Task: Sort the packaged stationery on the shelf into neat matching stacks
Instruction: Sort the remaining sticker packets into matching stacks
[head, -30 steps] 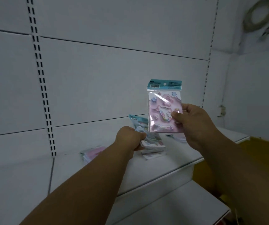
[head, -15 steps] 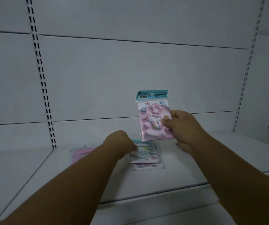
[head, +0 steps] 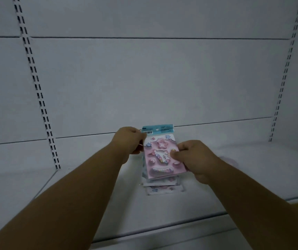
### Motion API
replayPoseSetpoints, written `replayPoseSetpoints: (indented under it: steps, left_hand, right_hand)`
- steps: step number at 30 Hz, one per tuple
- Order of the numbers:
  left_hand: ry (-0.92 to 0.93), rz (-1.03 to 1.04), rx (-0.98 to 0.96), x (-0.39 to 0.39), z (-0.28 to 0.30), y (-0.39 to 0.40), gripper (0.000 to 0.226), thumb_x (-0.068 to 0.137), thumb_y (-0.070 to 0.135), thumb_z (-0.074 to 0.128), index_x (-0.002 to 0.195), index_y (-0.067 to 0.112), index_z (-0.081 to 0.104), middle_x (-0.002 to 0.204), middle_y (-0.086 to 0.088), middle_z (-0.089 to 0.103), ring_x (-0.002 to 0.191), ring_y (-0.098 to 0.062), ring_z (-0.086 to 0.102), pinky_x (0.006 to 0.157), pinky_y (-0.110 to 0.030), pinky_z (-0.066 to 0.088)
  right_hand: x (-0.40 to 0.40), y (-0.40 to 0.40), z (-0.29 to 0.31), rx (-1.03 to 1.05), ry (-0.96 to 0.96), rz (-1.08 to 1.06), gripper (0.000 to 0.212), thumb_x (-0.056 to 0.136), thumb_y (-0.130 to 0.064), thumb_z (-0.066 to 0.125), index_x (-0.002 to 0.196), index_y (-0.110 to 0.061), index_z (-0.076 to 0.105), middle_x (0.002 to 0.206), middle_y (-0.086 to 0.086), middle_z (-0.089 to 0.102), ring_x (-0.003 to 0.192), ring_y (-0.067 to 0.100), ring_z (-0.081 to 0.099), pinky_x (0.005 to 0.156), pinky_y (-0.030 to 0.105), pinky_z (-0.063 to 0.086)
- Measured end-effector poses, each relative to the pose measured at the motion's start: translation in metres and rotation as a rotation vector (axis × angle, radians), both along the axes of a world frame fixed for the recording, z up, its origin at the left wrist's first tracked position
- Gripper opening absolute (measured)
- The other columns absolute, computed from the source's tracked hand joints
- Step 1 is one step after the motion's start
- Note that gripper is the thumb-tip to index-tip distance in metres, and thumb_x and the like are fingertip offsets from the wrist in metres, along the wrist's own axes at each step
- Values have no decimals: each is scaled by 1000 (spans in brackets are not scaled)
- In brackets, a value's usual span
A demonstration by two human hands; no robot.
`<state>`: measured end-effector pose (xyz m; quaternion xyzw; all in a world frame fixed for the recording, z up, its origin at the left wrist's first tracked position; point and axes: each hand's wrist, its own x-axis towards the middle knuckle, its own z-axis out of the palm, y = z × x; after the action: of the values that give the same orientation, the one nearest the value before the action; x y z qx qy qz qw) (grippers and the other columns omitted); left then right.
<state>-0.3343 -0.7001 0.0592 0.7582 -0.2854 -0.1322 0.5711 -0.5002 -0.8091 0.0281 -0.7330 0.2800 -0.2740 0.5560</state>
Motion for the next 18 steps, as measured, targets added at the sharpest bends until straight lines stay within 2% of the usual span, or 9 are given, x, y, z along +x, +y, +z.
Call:
replayPoseSetpoints:
  steps: [2, 5, 8, 10, 13, 15, 18]
  left_hand:
    - [-47, -10, 142, 9, -6, -7, 16, 90, 18, 63, 86, 3, 67, 67, -9, 74, 43, -13, 66, 39, -20, 48]
    - [-175, -32, 319, 22, -16, -17, 17, 87, 16, 62, 85, 0, 68, 64, -11, 73, 43, -16, 65, 39, -20, 46]
    - [-389, -73, 523, 31, -23, -28, 16, 84, 18, 61, 81, 4, 69, 66, -9, 74, 48, -16, 67, 44, -23, 50]
    - [-552, -71, 637, 35, -26, -33, 14, 79, 20, 66, 83, 7, 68, 72, -5, 74, 56, -16, 70, 53, -27, 57]
    - [-751, -23, 676, 38, -30, -36, 22, 75, 26, 71, 88, 12, 62, 97, -5, 71, 80, -20, 66, 63, -27, 52]
    - [-804, 6, 656, 37, -33, -34, 31, 74, 31, 74, 97, 16, 61, 106, -4, 68, 92, -24, 64, 67, -27, 47]
    - [-831, 9, 642, 35, -30, -24, 36, 73, 35, 76, 100, 18, 59, 108, -4, 68, 94, -24, 63, 67, -28, 45]
  right_hand:
    - [3, 1, -4, -93, 129, -70, 20, 82, -16, 73, 87, 2, 66, 84, 17, 74, 72, 27, 74, 70, 45, 62]
    - [8, 5, -6, -256, 346, -117, 25, 77, -25, 77, 83, -3, 65, 79, 12, 73, 67, 24, 73, 62, 37, 62]
    - [15, 8, -8, -437, 520, -188, 33, 74, -35, 78, 85, -7, 65, 75, 9, 70, 66, 24, 70, 62, 35, 61]
    - [20, 11, -9, -535, 590, -228, 32, 74, -39, 76, 81, -11, 63, 70, 3, 66, 62, 18, 65, 51, 28, 52]
    - [24, 15, -10, -654, 630, -296, 29, 74, -41, 74, 76, -19, 54, 80, 0, 67, 67, 13, 60, 47, 21, 37]
    - [27, 21, -11, -722, 589, -331, 30, 75, -43, 72, 79, -23, 51, 91, -1, 67, 72, 13, 56, 50, 19, 38]
    - [34, 33, -11, -804, 488, -340, 29, 78, -44, 70, 85, -26, 48, 95, 1, 68, 72, 13, 54, 59, 19, 46]
